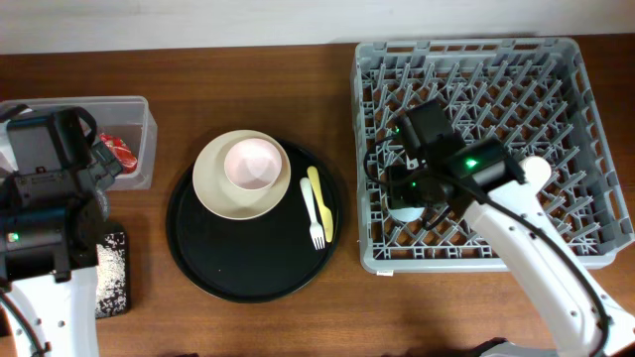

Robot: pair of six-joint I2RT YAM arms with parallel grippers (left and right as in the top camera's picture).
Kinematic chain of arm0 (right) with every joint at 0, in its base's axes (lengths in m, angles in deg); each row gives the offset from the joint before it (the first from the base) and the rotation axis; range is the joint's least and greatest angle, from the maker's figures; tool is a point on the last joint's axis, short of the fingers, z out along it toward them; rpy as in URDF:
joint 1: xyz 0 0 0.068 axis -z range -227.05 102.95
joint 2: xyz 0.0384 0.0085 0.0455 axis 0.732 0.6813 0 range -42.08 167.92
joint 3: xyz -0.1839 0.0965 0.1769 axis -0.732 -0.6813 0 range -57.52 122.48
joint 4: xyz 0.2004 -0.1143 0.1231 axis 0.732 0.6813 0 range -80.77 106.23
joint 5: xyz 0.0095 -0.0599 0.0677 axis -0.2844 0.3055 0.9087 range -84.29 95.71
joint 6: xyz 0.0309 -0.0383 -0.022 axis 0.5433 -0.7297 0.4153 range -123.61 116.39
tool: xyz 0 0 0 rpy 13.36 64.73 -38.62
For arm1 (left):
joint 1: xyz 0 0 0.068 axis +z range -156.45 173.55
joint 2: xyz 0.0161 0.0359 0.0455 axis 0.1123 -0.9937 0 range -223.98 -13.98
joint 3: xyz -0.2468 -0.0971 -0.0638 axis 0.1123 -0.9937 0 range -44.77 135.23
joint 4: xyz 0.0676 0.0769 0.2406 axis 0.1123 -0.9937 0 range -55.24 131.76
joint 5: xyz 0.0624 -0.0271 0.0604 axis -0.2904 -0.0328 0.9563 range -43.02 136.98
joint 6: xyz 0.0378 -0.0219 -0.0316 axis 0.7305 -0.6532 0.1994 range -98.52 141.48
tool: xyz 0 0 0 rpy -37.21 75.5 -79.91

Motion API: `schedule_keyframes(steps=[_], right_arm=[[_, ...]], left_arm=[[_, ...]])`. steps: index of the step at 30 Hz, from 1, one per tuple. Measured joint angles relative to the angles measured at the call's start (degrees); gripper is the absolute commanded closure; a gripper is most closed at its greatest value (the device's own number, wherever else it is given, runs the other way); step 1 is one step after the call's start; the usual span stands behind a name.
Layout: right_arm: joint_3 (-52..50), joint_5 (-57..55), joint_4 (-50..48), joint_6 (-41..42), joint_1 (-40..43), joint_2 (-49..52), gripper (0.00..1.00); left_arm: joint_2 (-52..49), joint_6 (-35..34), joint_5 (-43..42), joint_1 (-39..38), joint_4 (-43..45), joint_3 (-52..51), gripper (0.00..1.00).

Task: Sort waste into correct bins and load items into the dishwasher rack
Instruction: 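Carry the light-blue cup into the rack and release it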

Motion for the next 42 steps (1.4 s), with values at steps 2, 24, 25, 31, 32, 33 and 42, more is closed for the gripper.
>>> schedule_keyframes(steps=[2,24,25,31,32,33,42], right_arm=[[-4.3,0.0,-4.7,-0.4,0.2,0.2,0.37],[-12.7,0.0,-15.0,-1.5,0.2,1.6,0.29],[-12.7,0.0,-15.0,-1.5,0.2,1.6,0.28],[-12.7,0.0,-15.0,-1.5,0.2,1.6,0.25],[-12.7,0.0,-15.0,-1.6,0.2,1.6,0.24],[-12.7,0.0,-15.0,-1.6,0.2,1.6,0.24],[-11.4,0.1,-12.8,-2.5,0.4,1.6,0.15]], left_arm=[[0.0,0.0,0.0,0.0,0.0,0.0,0.01],[0.0,0.0,0.0,0.0,0.0,0.0,0.01],[0.0,0.0,0.0,0.0,0.0,0.0,0.01],[0.0,0.0,0.0,0.0,0.0,0.0,0.0],[0.0,0.0,0.0,0.0,0.0,0.0,0.01],[0.0,0.0,0.0,0.0,0.0,0.0,0.01],[0.0,0.0,0.0,0.0,0.0,0.0,0.01]])
